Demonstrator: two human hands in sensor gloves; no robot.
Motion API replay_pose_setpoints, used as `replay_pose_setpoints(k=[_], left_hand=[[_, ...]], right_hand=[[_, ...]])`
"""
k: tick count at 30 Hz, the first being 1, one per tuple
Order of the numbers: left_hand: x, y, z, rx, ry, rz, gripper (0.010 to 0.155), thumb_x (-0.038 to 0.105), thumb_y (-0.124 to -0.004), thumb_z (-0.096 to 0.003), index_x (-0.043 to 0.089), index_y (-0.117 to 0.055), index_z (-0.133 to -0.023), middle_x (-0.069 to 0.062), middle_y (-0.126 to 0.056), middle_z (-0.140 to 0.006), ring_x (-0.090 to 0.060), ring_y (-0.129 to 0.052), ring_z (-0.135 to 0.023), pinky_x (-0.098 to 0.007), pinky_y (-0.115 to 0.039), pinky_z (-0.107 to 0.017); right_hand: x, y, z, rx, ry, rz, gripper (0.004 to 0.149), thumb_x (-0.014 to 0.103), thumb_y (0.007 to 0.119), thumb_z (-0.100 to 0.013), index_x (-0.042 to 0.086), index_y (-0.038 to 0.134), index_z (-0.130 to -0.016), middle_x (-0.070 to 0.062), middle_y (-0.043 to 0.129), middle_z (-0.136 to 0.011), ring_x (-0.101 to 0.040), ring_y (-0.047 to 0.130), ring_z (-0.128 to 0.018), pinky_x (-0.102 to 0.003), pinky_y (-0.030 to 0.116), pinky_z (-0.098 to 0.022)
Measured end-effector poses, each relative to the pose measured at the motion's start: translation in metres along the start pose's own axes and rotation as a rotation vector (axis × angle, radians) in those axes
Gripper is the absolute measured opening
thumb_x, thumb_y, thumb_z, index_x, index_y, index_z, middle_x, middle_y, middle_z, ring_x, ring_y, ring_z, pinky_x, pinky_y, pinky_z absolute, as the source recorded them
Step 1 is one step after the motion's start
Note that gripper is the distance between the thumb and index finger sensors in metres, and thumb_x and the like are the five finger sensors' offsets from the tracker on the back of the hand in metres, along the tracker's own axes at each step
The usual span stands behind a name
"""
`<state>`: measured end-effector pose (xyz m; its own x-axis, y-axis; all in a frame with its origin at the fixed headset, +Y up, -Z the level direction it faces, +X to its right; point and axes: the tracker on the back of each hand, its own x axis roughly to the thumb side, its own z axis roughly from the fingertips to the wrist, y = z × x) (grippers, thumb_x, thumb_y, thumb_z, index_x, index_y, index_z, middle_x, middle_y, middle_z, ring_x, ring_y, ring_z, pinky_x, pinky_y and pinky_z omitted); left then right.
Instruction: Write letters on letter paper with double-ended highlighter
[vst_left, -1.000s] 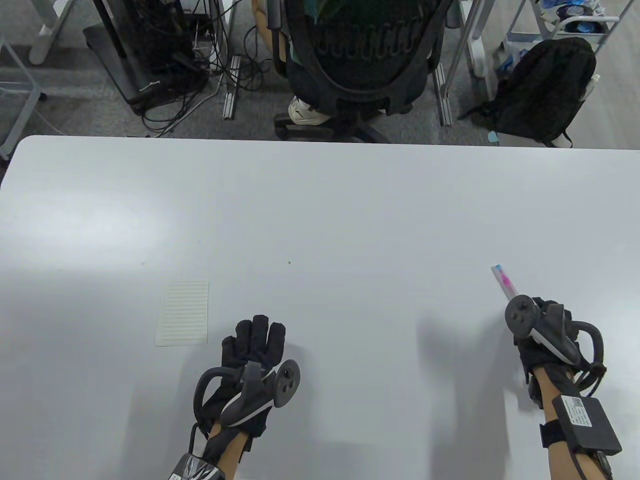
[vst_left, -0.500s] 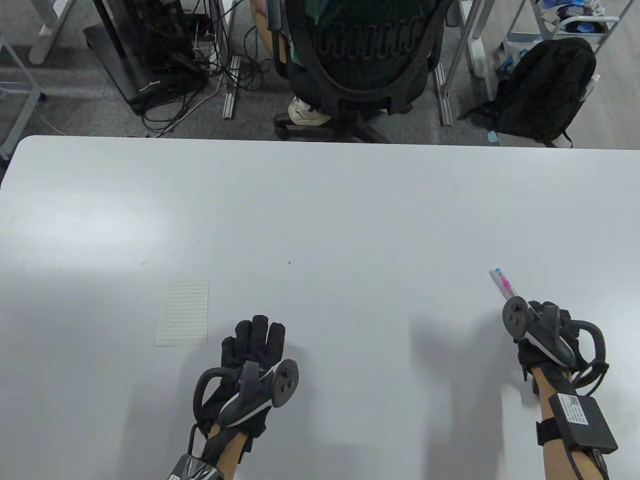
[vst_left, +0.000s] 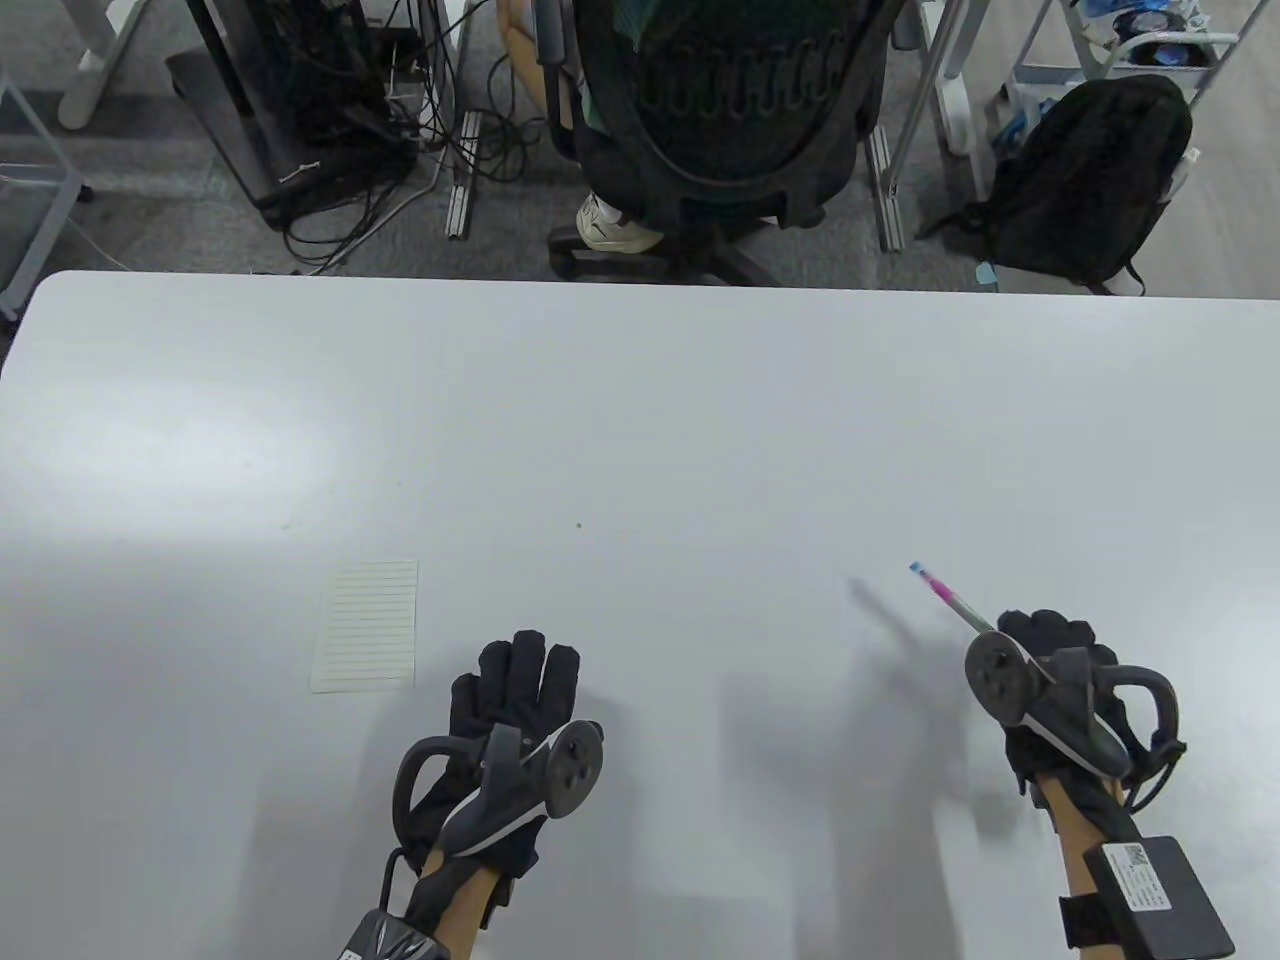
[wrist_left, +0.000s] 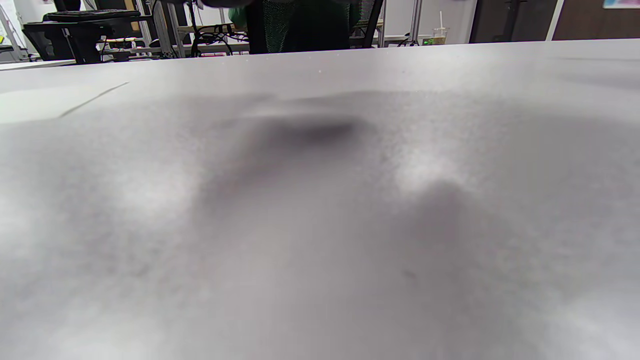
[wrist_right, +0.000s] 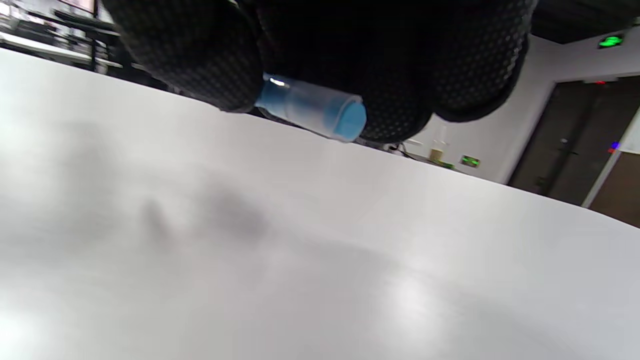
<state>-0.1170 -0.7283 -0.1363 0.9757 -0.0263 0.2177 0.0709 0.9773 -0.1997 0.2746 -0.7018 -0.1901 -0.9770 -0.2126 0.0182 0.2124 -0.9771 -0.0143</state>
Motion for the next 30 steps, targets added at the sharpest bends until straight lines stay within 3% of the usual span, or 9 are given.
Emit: replay_pose_setpoints(k=[15, 19, 30], left_hand=[[0.028, 0.011, 0.007, 0.06, -0.111, 0.002, 0.077, 0.054, -0.05, -0.0601, 0.016, -0.02, -0.12, -0.02, -0.026, -0.126, -0.047, -0.043, -0.115, -0.066, -0.046, -0.081], [0.033, 0.009, 0.007, 0.058, -0.143, 0.001, 0.077, 0.056, -0.051, -0.0596, 0.021, -0.016, -0.119, -0.019, -0.029, -0.126, -0.043, -0.05, -0.115, -0.065, -0.049, -0.081], [0.045, 0.007, 0.006, 0.048, -0.191, 0.019, 0.065, 0.05, -0.053, -0.0609, 0.029, -0.032, -0.118, -0.012, -0.057, -0.119, -0.026, -0.077, -0.097, -0.057, -0.061, -0.079]], right_hand=[[0.143, -0.033, 0.046, -0.123, -0.385, -0.006, 0.048, 0.035, 0.079, -0.051, 0.008, 0.08, -0.09, -0.02, 0.086, -0.086, -0.045, 0.086, -0.073, -0.062, 0.075, -0.056], [0.162, -0.037, 0.056, -0.137, -0.436, -0.016, 0.047, 0.036, 0.079, -0.051, 0.009, 0.081, -0.09, -0.02, 0.086, -0.087, -0.045, 0.086, -0.074, -0.062, 0.075, -0.057], [0.18, -0.039, 0.07, -0.183, -0.46, -0.067, 0.046, 0.036, 0.079, -0.05, 0.012, 0.081, -0.089, -0.018, 0.085, -0.088, -0.044, 0.085, -0.076, -0.062, 0.074, -0.058]])
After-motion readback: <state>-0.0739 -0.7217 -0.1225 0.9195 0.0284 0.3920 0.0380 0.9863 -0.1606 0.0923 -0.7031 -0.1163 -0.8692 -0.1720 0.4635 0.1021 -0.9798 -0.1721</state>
